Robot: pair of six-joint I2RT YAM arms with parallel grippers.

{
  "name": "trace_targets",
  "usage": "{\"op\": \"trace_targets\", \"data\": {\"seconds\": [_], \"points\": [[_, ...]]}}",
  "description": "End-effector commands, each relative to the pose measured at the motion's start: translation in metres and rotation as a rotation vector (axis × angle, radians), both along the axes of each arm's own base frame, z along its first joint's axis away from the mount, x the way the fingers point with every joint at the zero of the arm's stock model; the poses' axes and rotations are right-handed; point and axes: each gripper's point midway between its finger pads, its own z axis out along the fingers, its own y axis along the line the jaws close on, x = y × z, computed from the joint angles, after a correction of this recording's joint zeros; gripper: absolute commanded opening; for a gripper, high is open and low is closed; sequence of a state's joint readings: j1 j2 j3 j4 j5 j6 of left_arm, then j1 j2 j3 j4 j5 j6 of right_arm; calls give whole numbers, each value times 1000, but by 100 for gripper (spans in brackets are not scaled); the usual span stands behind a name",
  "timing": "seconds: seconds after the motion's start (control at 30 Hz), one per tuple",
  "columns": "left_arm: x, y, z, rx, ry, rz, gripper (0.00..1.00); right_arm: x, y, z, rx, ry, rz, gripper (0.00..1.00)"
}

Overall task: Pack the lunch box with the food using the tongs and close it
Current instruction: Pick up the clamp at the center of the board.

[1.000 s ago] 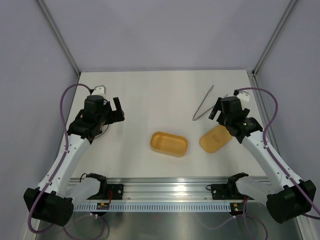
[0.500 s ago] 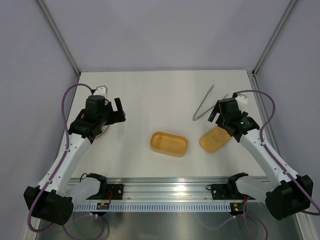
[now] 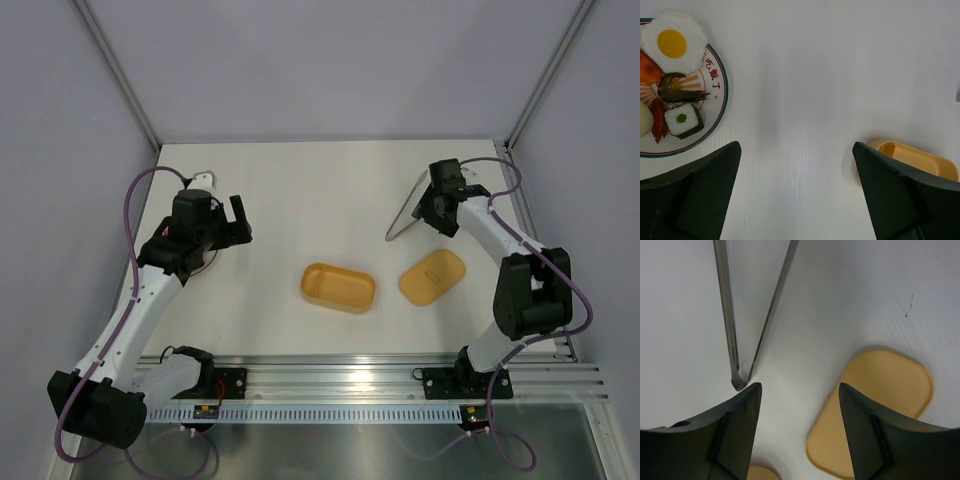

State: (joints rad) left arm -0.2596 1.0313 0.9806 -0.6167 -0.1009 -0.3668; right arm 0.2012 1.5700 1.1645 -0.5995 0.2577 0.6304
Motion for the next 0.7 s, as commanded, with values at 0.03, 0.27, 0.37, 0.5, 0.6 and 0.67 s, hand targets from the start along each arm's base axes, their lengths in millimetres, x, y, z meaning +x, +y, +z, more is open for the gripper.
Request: {"op": "trace_targets", "data": {"seconds": [0.03, 0.27, 0.37, 0.5, 0.6, 0.67], "points": [[5, -6, 21, -28, -47, -14, 99, 51, 7, 4, 76, -31, 8, 70], [4, -6, 20, -23, -40, -17, 99, 78, 3, -40, 77, 79, -47, 69], [3, -5, 19, -15, -37, -17, 99, 85, 6, -53, 89, 101, -57, 68], [2, -2, 19, -4, -33, -11, 99, 86, 7, -71, 87, 141, -60, 55], [1, -1, 21, 1, -37, -8, 99, 85, 7, -73, 83, 149, -58, 32], [1, -1, 22, 2, -39, -8, 99, 87, 7, -61, 70, 112, -46, 18]]}}
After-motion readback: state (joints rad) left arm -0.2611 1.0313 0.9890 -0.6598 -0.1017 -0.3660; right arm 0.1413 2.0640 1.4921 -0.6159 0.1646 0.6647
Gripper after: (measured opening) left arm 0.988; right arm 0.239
